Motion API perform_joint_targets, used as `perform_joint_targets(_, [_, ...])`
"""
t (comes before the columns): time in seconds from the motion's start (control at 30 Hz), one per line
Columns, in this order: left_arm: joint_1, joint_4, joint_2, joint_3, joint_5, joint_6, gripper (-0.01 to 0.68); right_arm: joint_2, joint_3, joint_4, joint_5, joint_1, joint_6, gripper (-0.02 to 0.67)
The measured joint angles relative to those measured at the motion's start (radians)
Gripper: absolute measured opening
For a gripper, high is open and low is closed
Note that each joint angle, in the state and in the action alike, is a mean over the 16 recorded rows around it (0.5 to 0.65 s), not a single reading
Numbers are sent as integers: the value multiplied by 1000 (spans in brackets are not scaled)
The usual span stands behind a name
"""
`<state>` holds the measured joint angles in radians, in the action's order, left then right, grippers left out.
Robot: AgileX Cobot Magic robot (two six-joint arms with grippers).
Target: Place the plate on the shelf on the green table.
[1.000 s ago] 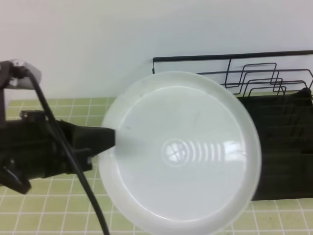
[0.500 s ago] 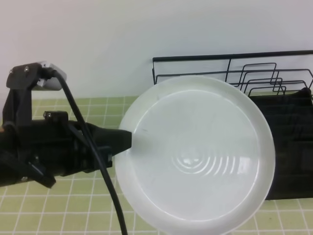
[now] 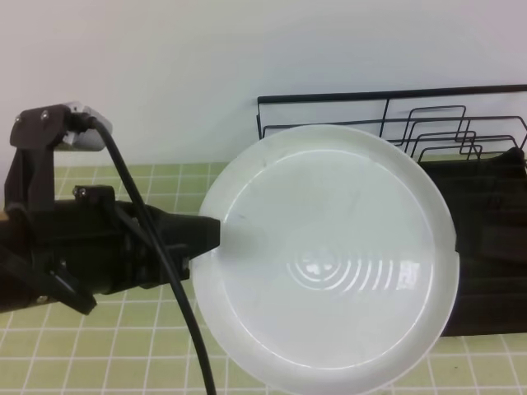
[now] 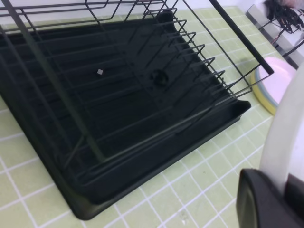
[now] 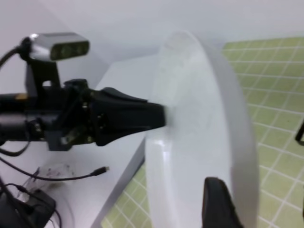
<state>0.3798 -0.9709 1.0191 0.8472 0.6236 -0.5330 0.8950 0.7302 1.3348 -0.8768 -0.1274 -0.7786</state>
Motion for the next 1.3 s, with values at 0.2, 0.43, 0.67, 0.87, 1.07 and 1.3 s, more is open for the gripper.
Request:
perform_joint_targets(0.2, [0, 8, 0, 0, 5, 0, 0, 50, 1, 41, -34, 0, -39, 373])
perform_joint_targets(0.43, [0, 10, 0, 0, 12, 0, 0, 88, 1, 72, -68, -1, -73, 373])
perform_joint_targets(0.67, [0, 10, 0, 0, 19, 0, 0, 115, 2, 91, -102, -5, -110, 373])
perform_joint_targets(0.87, [0, 10, 0, 0, 26, 0, 0, 130, 3, 97, -129, -9, -139, 350])
perform_joint_targets(1.07, [0, 3, 0, 0, 39, -6, 0, 136, 3, 98, -158, -12, -159, 234])
perform_joint_targets(1.3, [0, -23, 0, 0, 61, -19, 18, 137, 4, 84, -177, -12, -174, 74])
